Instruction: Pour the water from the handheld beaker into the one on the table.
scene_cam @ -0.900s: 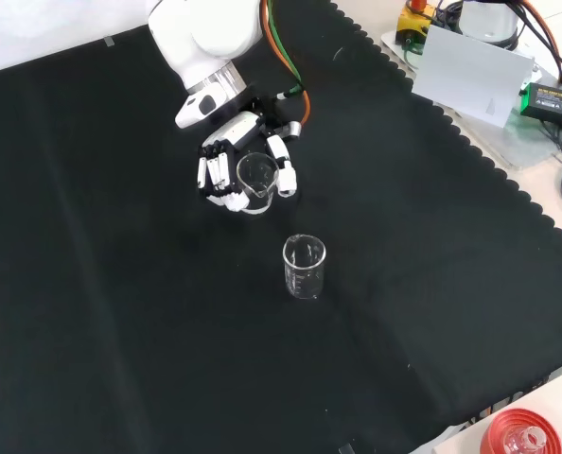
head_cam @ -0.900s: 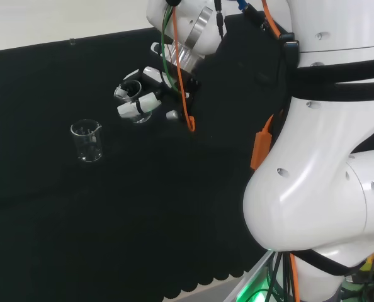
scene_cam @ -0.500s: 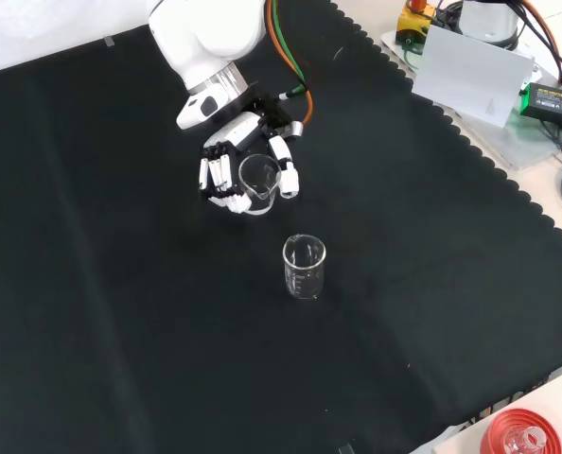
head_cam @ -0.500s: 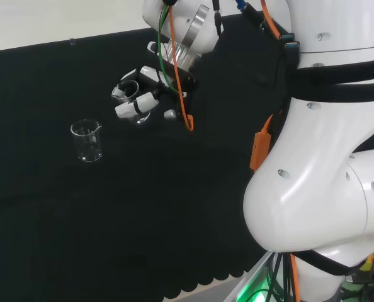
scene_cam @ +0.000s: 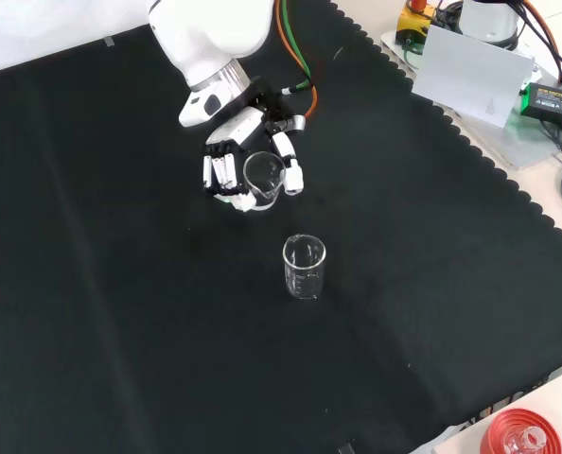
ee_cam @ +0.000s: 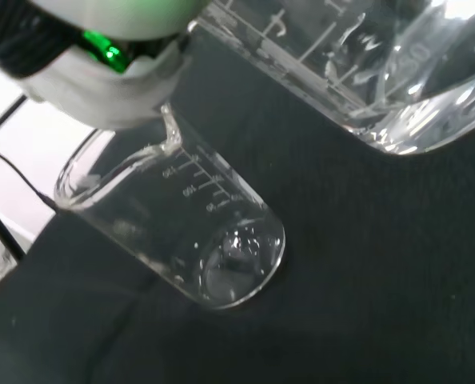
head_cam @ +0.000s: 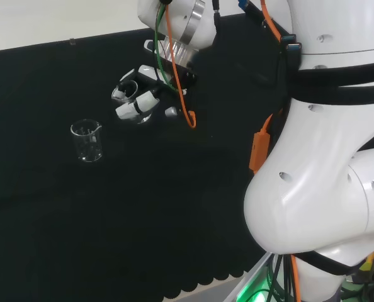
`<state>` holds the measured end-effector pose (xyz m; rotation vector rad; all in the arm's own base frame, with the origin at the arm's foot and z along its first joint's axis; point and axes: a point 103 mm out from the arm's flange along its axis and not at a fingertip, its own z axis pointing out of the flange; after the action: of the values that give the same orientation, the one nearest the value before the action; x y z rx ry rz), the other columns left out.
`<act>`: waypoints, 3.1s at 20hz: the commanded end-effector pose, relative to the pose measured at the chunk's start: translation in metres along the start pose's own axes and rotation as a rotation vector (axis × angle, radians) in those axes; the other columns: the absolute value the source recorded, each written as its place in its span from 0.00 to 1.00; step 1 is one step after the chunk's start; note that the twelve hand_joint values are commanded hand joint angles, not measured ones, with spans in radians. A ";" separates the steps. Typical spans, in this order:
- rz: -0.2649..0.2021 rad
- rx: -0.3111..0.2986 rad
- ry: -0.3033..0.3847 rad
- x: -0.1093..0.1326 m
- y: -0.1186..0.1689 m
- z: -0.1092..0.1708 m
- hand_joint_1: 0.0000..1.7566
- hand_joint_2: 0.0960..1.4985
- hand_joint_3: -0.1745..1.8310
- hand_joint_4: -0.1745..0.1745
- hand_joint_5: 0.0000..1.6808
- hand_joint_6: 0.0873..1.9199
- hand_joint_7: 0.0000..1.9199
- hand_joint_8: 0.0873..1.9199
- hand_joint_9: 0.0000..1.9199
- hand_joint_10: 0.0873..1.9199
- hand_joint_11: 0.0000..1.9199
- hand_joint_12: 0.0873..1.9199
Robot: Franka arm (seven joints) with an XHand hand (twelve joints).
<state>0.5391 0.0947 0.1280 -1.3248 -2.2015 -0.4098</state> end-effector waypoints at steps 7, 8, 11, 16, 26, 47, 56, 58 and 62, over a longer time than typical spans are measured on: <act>0.028 0.039 -0.096 0.019 -0.005 -0.007 0.64 0.45 0.31 1.00 0.82 0.17 0.77 0.03 0.68 0.07 0.41 0.56; 0.033 0.032 -0.097 0.019 -0.007 -0.008 0.64 0.45 0.32 1.00 0.82 0.17 0.77 0.02 0.69 0.07 0.42 0.56; 0.042 0.077 -0.161 0.024 -0.005 -0.003 0.64 0.44 0.32 1.00 0.82 0.17 0.78 0.02 0.70 0.06 0.43 0.55; 0.056 0.111 -0.205 0.032 -0.003 -0.003 0.65 0.42 0.35 1.00 0.83 0.17 0.81 0.01 0.72 0.05 0.45 0.54; 0.084 0.165 -0.288 0.044 0.004 0.002 0.65 0.40 0.38 1.00 0.83 0.17 0.83 0.00 0.74 0.03 0.48 0.53; 0.101 0.191 -0.338 0.057 0.011 0.000 0.65 0.39 0.39 1.00 0.84 0.18 0.84 0.00 0.76 0.02 0.52 0.52; 0.157 0.281 -0.480 0.081 0.036 0.026 0.65 0.38 0.40 1.00 0.83 0.18 0.84 0.00 0.76 0.01 0.55 0.50; 0.155 0.284 -0.476 0.083 0.036 0.026 0.65 0.38 0.40 1.00 0.83 0.18 0.84 0.00 0.77 0.01 0.55 0.50; 0.161 0.279 -0.459 0.071 0.022 0.011 0.65 0.38 0.40 1.00 0.83 0.18 0.84 0.00 0.77 0.01 0.55 0.50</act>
<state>0.5350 0.1649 0.1611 -1.5371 -2.3692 0.2046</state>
